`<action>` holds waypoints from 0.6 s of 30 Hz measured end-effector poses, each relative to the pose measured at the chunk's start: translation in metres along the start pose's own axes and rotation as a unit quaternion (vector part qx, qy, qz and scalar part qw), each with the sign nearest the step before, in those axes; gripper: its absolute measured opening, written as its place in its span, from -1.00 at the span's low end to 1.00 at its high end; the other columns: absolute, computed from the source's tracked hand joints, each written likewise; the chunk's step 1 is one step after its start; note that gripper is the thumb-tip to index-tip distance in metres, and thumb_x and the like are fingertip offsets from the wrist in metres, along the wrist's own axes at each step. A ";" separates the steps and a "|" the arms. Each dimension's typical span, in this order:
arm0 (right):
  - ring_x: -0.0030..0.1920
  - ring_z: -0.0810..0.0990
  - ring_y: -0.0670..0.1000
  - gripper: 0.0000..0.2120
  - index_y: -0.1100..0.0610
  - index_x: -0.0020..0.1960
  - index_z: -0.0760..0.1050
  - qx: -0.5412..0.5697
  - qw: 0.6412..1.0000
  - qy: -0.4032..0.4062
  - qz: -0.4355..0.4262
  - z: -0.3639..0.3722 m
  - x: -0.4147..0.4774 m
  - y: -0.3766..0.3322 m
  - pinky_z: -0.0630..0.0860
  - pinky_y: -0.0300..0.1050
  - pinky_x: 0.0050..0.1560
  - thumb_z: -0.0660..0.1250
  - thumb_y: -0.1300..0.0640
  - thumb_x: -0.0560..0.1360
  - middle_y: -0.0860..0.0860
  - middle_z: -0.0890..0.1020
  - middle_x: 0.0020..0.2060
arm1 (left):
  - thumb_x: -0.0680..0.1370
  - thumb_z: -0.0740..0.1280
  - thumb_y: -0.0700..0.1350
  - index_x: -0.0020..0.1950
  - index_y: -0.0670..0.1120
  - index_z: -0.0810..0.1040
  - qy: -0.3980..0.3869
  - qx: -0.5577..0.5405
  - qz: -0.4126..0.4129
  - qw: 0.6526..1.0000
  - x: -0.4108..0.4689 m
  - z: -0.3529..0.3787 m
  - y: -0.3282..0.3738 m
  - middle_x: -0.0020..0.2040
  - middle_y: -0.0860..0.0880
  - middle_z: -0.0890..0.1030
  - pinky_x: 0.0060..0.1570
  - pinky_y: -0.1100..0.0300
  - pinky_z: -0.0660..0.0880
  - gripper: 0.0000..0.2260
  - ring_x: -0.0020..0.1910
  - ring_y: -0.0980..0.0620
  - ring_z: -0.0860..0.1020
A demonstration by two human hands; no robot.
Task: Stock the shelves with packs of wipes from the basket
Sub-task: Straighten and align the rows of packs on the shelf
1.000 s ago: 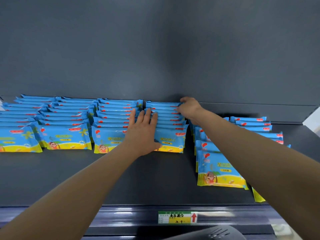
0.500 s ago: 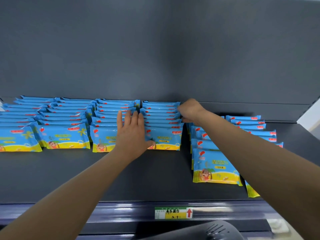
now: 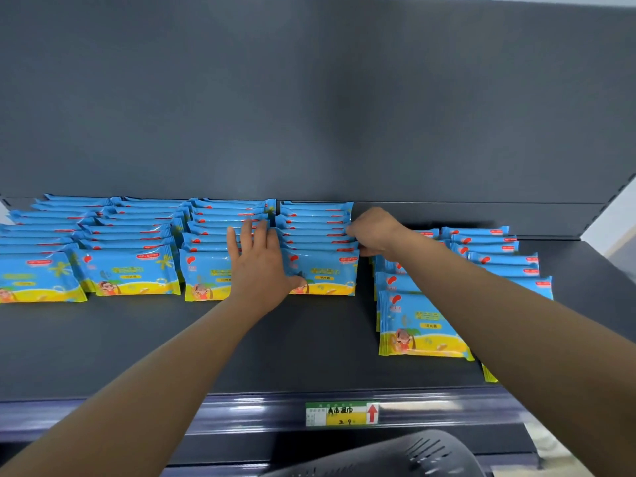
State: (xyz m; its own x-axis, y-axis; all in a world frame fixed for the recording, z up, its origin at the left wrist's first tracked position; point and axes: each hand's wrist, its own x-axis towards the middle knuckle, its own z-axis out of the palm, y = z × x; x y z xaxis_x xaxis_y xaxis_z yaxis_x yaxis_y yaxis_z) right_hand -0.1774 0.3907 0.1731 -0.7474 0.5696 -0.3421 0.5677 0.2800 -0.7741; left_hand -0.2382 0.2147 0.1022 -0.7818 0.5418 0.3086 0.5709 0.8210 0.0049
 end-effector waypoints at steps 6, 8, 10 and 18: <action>0.19 0.56 0.13 -0.71 0.29 0.31 0.37 0.059 0.997 -0.029 0.029 -0.001 -0.004 0.001 0.52 -0.04 0.19 0.11 0.31 0.60 0.15 0.59 0.07 | 0.23 0.41 0.35 0.45 -0.10 0.14 -0.033 -0.021 0.000 0.999 0.017 -0.001 -0.001 0.50 -0.06 0.05 0.38 -0.19 -0.31 -0.04 0.49 -0.18 -0.14; 0.15 0.58 0.14 -0.73 0.27 0.28 0.37 0.072 0.997 -0.026 0.028 0.000 -0.006 0.001 0.55 -0.03 0.14 0.11 0.31 0.60 0.17 0.58 0.11 | 0.24 0.43 0.30 0.45 -0.07 0.16 -0.034 -0.041 0.006 0.999 0.020 0.000 0.000 0.49 -0.04 0.08 0.37 -0.19 -0.33 -0.08 0.49 -0.17 -0.15; 0.11 0.60 0.15 -0.75 0.25 0.25 0.38 0.071 0.997 -0.011 0.009 0.001 -0.006 0.003 0.58 -0.03 0.06 0.12 0.33 0.59 0.19 0.57 0.11 | 0.26 0.42 0.30 0.47 -0.05 0.13 -0.036 -0.044 0.009 0.998 0.020 0.002 0.000 0.49 -0.04 0.08 0.37 -0.19 -0.33 -0.08 0.49 -0.17 -0.15; 0.11 0.59 0.14 -0.74 0.24 0.24 0.40 0.037 0.999 -0.006 -0.022 -0.001 -0.001 0.008 0.57 0.05 0.13 0.12 0.36 0.57 0.20 0.57 0.12 | 0.25 0.44 0.24 0.47 0.01 0.14 0.032 -0.012 0.090 0.995 0.007 0.000 0.006 0.48 -0.11 0.15 0.40 -0.18 -0.22 -0.10 0.48 -0.21 0.00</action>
State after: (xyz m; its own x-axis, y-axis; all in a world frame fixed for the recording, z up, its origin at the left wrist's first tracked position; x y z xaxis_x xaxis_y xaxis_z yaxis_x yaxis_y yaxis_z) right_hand -0.1716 0.3932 0.1678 -0.7753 0.5485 -0.3131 0.5080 0.2470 -0.8252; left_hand -0.2403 0.2237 0.1042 -0.6488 0.6669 0.3665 0.7070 0.7064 -0.0340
